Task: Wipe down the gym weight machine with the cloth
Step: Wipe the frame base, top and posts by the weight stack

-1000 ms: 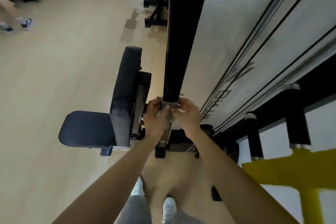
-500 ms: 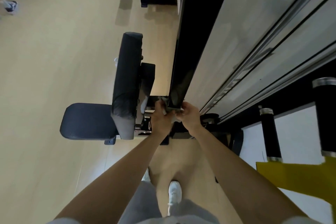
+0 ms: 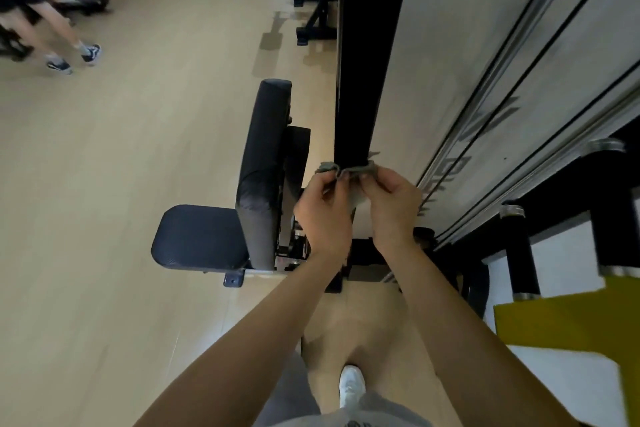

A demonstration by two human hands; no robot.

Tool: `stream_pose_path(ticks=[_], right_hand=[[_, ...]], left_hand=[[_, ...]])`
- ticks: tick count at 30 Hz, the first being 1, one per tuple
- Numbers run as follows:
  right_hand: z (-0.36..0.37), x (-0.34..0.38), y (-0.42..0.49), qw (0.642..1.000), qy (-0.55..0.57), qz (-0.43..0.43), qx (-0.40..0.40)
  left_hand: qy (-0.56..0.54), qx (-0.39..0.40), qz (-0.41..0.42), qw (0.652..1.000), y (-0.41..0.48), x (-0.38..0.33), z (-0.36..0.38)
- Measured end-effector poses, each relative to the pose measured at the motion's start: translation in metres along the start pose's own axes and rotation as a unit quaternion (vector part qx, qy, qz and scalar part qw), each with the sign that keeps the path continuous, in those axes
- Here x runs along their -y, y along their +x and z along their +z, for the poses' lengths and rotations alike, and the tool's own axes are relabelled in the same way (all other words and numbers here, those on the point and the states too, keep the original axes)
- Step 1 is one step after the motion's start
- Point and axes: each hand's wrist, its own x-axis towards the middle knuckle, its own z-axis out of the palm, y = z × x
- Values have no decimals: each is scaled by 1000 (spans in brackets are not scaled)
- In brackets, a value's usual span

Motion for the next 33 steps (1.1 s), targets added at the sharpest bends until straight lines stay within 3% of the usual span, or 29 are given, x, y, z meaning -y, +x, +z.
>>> stream_pose_path(ticks=[6, 10, 12, 14, 17, 23, 27, 30, 33], right_hand=[[3, 45, -37, 995, 20, -93, -19], [31, 31, -55, 991, -5, -129, 37], [51, 21, -56, 988, -36, -140, 53], [70, 14, -52, 985, -79, -142, 54], [94, 10, -44, 988, -102, -107, 41], [117, 1, -38, 1000, -27, -2, -16], [122, -17, -38, 996, 18, 19, -81], [129, -26, -44, 991, 25, 34, -126], [135, -35, -49, 989, 17, 57, -132]], left_hand=[[40, 119, 123, 984, 25, -47, -48], [137, 246, 202, 938, 98, -59, -82], [228, 287, 258, 894, 137, -60, -87], [328, 325, 328, 824, 167, -62, -85], [390, 416, 384, 726, 192, -62, -76], [462, 513, 399, 604, 214, -69, -45], [460, 574, 416, 535, 216, -73, -33], [434, 604, 420, 520, 213, -68, -35], [387, 605, 433, 545, 208, -67, -35]])
